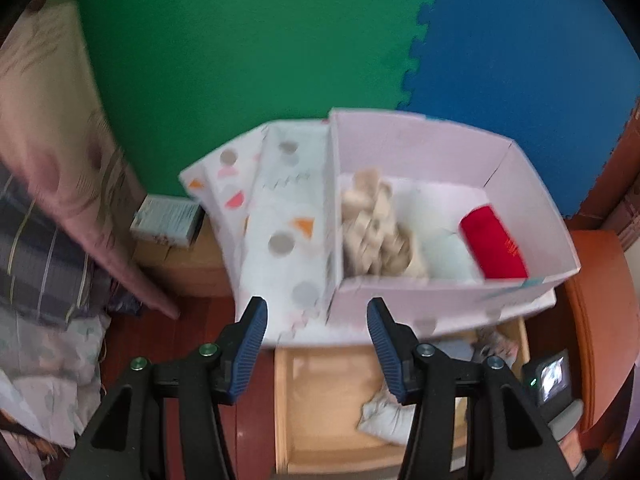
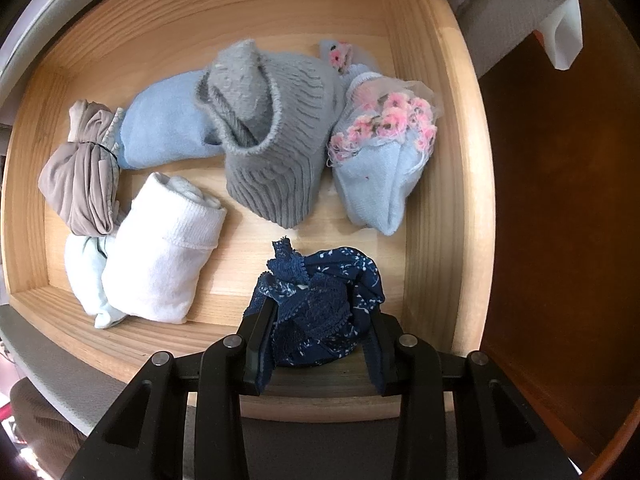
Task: Take underwear out of drawer
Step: 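Carry the dark blue lace underwear with the right tool into the white box, release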
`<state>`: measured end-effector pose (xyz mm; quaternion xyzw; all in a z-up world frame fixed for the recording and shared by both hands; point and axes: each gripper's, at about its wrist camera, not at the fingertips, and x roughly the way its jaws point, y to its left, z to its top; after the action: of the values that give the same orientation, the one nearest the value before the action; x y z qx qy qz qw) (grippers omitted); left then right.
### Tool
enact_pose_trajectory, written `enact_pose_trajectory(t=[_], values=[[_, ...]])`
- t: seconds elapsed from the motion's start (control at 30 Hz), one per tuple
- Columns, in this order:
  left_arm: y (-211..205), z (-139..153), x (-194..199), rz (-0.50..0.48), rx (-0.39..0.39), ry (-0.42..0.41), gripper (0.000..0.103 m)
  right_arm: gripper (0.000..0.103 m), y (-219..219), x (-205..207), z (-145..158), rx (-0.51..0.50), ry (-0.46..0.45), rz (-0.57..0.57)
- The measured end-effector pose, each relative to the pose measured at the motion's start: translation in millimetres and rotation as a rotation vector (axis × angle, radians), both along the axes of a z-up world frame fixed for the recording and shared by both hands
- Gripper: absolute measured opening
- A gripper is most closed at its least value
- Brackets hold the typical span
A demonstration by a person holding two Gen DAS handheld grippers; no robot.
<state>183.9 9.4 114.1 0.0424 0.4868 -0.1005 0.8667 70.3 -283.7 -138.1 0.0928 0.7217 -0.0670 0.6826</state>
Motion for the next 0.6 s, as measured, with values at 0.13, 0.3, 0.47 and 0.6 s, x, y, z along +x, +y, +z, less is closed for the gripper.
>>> enact_pose_trajectory(t=[0.13, 0.3, 0.47, 0.6], values=[[15.1, -29.7, -31.6, 0.042, 0.034, -0.016, 0.053, 0.033, 1.7, -1.5, 3.1, -0.004, -0.010, -0.004], [20.8, -62.9, -58.3, 0.102, 0.012, -0.007, 0.053, 0.033, 0.9, -2.4, 10.7, -0.017, -0.032, -0.006], [12.2, -94.5, -79.3, 0.115, 0.014, 0.018, 0.053, 0.033, 0.5, -4.5, 24.8, -0.021, -0.072, -0.004], [1.0, -120.9, -93.2, 0.108, 0.050, 0.039, 0.053, 0.033, -2.3, -5.3, 37.5, -0.003, -0.127, -0.010]])
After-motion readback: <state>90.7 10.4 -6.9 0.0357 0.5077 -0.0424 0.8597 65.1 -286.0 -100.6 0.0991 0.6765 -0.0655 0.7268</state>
